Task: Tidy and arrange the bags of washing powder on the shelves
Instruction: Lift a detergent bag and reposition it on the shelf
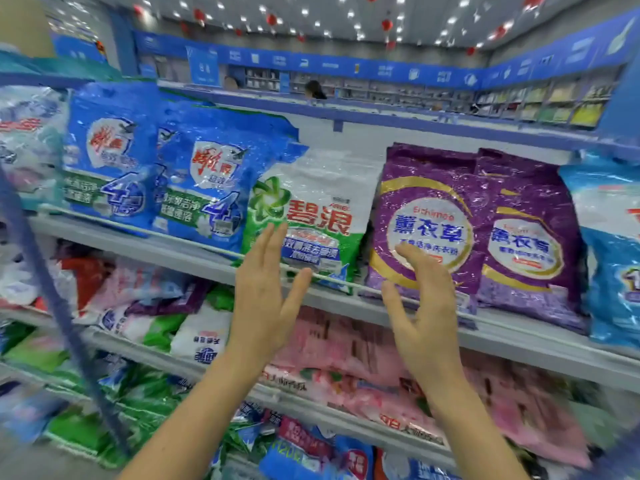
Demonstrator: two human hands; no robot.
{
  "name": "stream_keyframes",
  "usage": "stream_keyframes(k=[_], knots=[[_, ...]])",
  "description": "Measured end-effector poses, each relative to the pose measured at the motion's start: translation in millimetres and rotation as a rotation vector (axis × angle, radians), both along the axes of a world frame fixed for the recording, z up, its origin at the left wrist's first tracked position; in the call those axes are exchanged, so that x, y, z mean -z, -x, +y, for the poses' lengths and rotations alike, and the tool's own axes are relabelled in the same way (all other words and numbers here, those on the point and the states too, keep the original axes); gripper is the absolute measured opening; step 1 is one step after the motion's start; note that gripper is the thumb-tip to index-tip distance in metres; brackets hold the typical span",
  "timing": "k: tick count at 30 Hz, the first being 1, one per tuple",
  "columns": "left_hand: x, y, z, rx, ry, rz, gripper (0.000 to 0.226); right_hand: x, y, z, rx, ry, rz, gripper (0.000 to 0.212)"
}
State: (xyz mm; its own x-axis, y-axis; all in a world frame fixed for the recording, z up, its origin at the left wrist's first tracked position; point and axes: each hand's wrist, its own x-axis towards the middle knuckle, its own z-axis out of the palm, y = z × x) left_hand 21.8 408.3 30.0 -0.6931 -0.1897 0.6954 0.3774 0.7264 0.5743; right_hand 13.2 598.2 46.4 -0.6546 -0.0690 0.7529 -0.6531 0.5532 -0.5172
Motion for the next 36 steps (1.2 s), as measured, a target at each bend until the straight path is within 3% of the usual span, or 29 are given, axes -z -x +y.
stream_keyframes(k=[4, 8, 14, 18, 27, 36], knots=[[24, -67, -122, -0.124, -0.226, 0.006, 0.037, 10, -34, -55, -0.316, 0.266, -0.273, 0.009], [59, -156, -243, -0.242, -0.430, -0.047, 0.012, 32, -52, -122, -0.480, 0.393, -0.452, 0.021], [107, -284, -370, -0.475, -0.682, -0.092, 0.022, 82, -85, -252, -0.638, 0.468, -0.678, 0.027], [121, -337, -422, -0.603, -0.751, -0.053, 0.026, 116, -101, -329, -0.661, 0.489, -0.788, 0.031], [142, -354, -517, -0.728, -0.840, -0.084, 0.029, 147, -79, -462, -0.668, 0.501, -0.924, 0.049], [135, -282, -626, -0.737, -0.833, -0.112, 0.026, 151, -7, -607, -0.735, 0.352, -0.943, 0.040]])
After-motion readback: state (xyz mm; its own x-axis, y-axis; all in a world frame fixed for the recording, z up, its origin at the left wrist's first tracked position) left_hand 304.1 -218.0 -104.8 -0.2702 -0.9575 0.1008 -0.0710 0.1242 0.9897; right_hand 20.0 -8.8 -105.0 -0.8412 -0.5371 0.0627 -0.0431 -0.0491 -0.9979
